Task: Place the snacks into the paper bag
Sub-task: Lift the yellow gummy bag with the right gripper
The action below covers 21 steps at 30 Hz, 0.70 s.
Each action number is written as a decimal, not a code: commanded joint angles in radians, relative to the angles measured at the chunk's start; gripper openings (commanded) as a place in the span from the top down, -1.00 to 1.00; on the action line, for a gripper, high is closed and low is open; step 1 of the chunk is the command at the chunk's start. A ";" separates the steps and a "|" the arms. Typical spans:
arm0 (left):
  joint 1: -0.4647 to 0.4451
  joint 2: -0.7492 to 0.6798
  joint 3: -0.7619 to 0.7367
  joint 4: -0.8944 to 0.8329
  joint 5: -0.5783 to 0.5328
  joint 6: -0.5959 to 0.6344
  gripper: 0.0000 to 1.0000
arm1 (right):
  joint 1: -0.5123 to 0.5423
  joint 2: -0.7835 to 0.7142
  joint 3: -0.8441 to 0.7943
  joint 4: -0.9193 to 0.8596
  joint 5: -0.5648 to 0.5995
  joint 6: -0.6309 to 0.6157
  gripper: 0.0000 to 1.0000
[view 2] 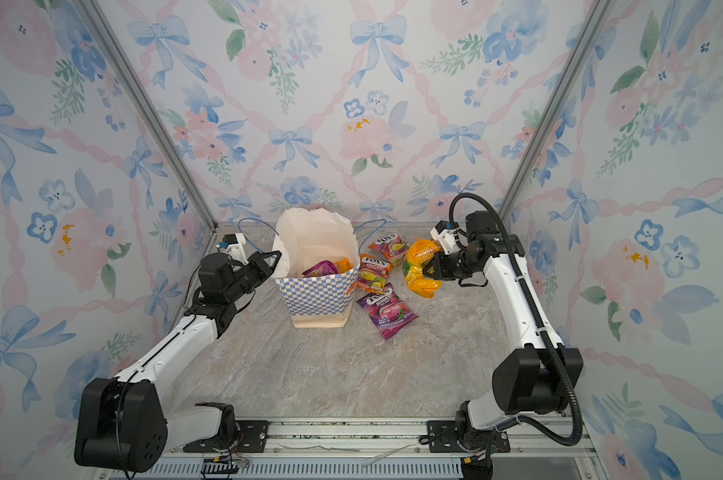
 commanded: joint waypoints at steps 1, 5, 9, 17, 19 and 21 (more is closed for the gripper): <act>0.007 -0.010 -0.013 0.018 0.019 -0.008 1.00 | -0.016 -0.091 0.042 0.095 -0.039 0.105 1.00; 0.007 -0.010 -0.013 0.020 0.021 -0.008 1.00 | -0.017 -0.181 0.074 0.182 -0.009 0.226 1.00; 0.007 -0.017 -0.013 0.021 0.022 -0.008 1.00 | -0.012 -0.264 0.085 0.304 0.024 0.381 1.00; 0.007 0.005 -0.008 0.030 0.040 -0.013 1.00 | 0.190 -0.357 0.131 0.396 0.220 0.437 1.00; 0.008 0.010 -0.005 0.033 0.042 -0.014 1.00 | 0.257 -0.372 0.131 0.424 0.277 0.430 1.00; 0.007 0.011 -0.003 0.034 0.042 -0.017 1.00 | 0.315 -0.372 0.137 0.440 0.311 0.418 1.00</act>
